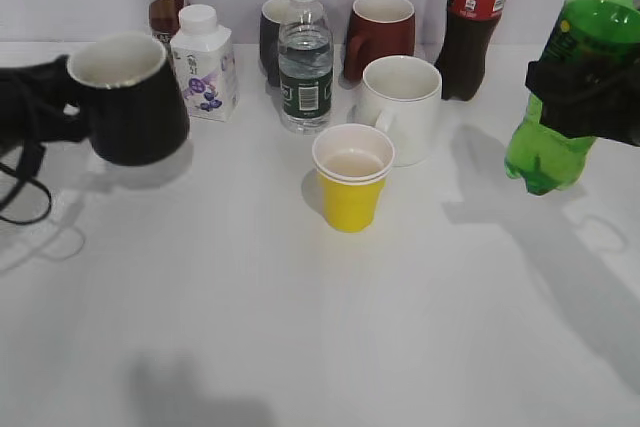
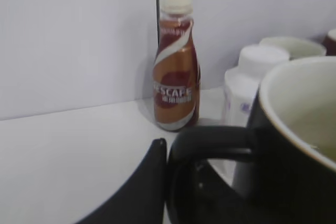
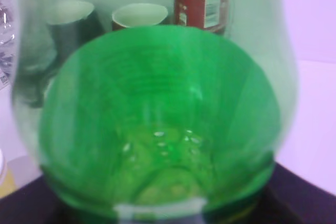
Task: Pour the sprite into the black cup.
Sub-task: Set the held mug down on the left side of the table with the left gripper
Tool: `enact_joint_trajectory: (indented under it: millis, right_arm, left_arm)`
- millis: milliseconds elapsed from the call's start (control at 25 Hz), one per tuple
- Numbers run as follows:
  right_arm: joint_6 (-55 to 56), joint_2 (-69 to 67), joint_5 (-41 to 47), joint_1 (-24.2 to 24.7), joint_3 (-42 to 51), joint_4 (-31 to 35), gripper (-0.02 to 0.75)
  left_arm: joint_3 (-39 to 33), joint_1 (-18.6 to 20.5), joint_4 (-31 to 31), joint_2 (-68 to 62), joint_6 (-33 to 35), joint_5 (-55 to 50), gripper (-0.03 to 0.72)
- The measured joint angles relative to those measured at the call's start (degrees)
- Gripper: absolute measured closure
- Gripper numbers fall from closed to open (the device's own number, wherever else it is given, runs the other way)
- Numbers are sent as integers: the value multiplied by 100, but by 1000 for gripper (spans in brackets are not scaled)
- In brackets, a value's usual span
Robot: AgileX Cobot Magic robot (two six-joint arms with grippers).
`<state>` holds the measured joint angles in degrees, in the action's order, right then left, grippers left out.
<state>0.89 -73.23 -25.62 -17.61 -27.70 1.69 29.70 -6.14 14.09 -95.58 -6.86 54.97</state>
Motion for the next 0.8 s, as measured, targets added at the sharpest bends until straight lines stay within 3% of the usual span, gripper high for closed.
enact_joint_trajectory:
  millis: [200, 800]
  right_arm:
    - [5, 0, -40, 0, 0, -31, 307]
    - [149, 0, -47, 0, 0, -119, 307]
  left_arm:
    - [0, 0, -218, -871, 423, 772, 638]
    - [-356, 0, -492, -1131, 442, 1021, 638]
